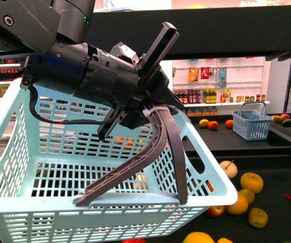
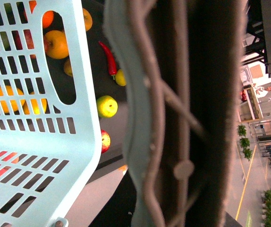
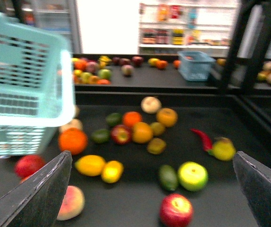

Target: Pick lemon from shelf

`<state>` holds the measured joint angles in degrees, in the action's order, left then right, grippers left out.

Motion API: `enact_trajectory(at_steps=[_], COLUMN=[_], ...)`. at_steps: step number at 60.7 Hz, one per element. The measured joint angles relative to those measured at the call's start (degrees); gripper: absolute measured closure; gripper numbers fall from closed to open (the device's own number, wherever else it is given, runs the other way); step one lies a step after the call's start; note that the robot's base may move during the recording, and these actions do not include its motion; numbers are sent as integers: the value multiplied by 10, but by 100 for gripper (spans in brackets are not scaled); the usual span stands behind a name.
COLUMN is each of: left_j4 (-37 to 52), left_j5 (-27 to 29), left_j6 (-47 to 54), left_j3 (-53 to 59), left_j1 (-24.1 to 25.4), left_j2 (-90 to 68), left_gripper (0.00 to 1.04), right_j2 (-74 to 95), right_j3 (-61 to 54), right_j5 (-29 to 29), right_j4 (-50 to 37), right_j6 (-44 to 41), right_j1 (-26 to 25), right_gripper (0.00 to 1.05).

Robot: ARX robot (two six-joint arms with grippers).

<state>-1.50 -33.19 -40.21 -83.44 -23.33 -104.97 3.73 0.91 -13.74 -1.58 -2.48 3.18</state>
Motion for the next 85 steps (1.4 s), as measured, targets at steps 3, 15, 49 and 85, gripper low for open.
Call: enact_trajectory(at_steps=[3,15,49,85], left_j4=[0,0,0,0], left_j5=[2,-1,-3,-2], left_j6=[0,1,1,1], left_j3=[0,0,-1,-1], left_j1=[0,0,-1,-1], left_j2=[-2,-2,-2,-2], left_gripper=[93,93,94,94], right_j2=[47,350,1204,1486], right_j3=[5,93,580,951], right_j5=[-12,137,170,143], right_j4=[-7,-82,-105,-11], right_j6=[1,33,-13,54], right_j1=[-10,-115,-115,-26], right_gripper=[2,2,2,2])
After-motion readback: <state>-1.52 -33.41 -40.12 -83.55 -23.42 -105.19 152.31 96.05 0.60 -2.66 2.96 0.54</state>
